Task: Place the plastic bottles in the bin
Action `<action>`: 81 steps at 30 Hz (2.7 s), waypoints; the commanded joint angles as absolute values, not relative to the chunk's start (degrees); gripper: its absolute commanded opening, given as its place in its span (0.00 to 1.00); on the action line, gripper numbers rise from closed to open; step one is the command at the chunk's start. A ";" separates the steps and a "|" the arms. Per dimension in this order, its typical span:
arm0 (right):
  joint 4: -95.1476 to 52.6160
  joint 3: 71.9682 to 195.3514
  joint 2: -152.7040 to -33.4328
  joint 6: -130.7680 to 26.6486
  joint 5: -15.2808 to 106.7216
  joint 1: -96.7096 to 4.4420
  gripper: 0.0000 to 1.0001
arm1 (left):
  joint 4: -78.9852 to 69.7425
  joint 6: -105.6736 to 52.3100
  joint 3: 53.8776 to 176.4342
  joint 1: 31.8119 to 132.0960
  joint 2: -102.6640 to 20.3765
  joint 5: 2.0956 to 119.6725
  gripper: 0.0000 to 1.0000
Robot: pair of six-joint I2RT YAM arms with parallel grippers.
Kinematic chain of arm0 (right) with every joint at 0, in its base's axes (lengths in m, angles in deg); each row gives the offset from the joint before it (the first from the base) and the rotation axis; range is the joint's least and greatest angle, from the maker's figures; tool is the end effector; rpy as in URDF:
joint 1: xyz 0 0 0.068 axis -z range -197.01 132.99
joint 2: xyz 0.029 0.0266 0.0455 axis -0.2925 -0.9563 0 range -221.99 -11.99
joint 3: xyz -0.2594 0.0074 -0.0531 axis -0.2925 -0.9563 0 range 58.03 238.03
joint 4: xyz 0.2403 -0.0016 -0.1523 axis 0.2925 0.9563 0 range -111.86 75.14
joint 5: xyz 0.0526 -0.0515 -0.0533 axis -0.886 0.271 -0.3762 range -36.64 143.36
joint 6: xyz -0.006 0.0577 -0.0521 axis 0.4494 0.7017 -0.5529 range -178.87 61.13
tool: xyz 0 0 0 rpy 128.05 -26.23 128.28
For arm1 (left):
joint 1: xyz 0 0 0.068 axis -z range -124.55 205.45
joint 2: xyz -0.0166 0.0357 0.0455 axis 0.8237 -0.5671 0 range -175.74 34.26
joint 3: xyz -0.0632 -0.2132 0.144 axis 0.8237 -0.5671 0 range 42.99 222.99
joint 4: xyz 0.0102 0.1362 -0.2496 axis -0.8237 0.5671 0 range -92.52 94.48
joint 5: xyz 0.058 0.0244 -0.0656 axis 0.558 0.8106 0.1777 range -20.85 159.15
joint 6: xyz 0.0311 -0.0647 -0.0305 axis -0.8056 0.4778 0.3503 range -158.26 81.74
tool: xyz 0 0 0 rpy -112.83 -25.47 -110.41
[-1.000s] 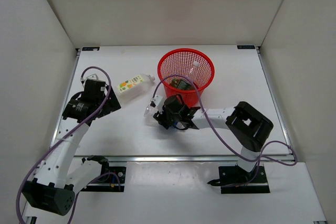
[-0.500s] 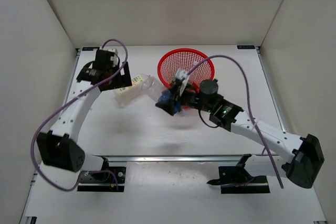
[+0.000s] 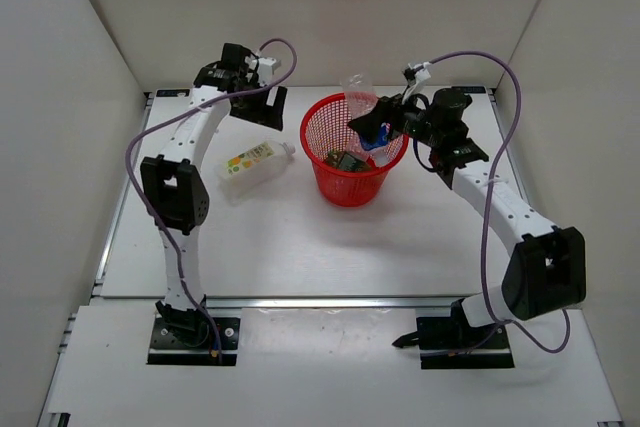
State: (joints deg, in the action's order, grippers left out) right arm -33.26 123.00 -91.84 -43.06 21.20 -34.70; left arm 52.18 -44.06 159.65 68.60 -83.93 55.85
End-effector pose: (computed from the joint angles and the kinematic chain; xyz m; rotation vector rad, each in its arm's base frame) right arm 0.3521 0.1495 0.3462 -0.4720 1.6333 0.8981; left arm 0.4727 -0.1262 0.2763 0.5079 2.4978 -0.3459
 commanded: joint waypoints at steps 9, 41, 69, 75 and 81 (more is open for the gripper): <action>-33.73 127.55 -94.52 -40.15 15.30 -32.91 1.00 | 60.25 -55.14 173.51 74.52 -95.11 55.32 0.99; -42.25 112.52 -84.24 -31.63 15.22 -26.94 1.00 | 54.53 -51.18 175.00 76.37 -107.06 69.06 0.78; -43.48 108.56 -78.26 -33.13 22.33 -30.27 0.99 | 49.69 -46.27 158.91 76.55 -89.68 81.87 0.00; -44.10 106.98 -75.71 -33.30 23.12 -31.24 0.99 | 51.26 -40.64 163.31 75.85 -83.52 87.51 0.00; -44.10 106.36 -74.04 -33.30 23.31 -32.03 0.99 | 50.22 -38.61 159.44 75.22 -76.32 89.98 0.00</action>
State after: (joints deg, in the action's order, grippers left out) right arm -40.84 106.54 -75.65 -32.39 22.58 -31.27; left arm 50.63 -40.68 160.30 75.51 -81.33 86.82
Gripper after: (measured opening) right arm 0.991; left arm 0.551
